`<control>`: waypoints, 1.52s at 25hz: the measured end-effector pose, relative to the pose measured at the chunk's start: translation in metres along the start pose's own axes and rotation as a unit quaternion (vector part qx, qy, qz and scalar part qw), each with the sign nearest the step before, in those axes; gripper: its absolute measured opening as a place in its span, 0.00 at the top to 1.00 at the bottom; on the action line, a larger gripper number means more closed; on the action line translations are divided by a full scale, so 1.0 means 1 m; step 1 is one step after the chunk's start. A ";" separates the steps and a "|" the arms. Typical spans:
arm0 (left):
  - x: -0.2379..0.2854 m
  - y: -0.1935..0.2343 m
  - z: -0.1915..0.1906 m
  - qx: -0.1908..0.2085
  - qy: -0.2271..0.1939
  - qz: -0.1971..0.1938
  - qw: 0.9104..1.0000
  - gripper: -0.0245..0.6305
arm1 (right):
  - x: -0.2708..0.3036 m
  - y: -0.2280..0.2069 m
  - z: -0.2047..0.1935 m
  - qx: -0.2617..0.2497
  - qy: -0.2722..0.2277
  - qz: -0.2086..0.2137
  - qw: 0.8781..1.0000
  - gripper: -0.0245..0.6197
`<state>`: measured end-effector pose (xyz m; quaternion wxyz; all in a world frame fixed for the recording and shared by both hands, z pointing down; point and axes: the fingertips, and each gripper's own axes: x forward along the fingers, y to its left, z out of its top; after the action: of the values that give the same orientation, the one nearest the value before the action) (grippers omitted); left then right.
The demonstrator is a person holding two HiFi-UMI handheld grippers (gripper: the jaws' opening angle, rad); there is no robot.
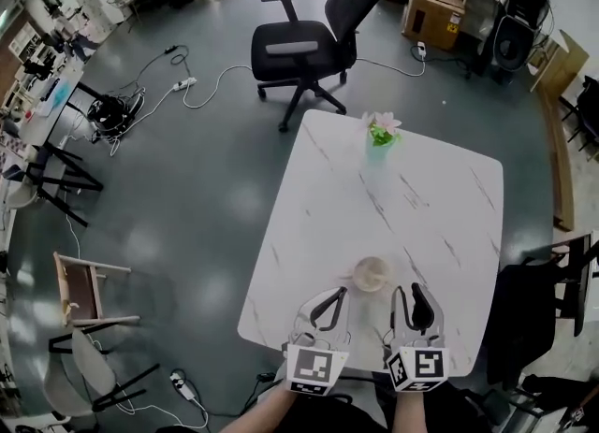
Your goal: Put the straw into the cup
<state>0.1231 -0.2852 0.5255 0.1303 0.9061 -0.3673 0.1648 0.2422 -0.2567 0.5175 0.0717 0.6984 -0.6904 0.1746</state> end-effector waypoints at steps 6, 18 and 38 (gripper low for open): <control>-0.022 -0.003 0.021 0.008 -0.029 -0.004 1.000 0.96 | -0.029 0.013 0.018 0.016 -0.036 -0.008 0.999 0.92; -0.065 -0.008 0.060 0.007 -0.088 0.002 0.996 0.96 | -0.065 0.054 0.056 0.026 -0.082 0.032 0.996 0.96; -0.085 -0.022 0.102 0.031 -0.149 0.020 0.988 0.96 | -0.083 0.043 0.094 0.037 -0.134 0.033 0.990 0.96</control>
<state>0.1020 -0.2530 0.3961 0.0422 0.9165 -0.3957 0.0417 0.2148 -0.2124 0.3957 -0.0533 0.6947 -0.7092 0.1074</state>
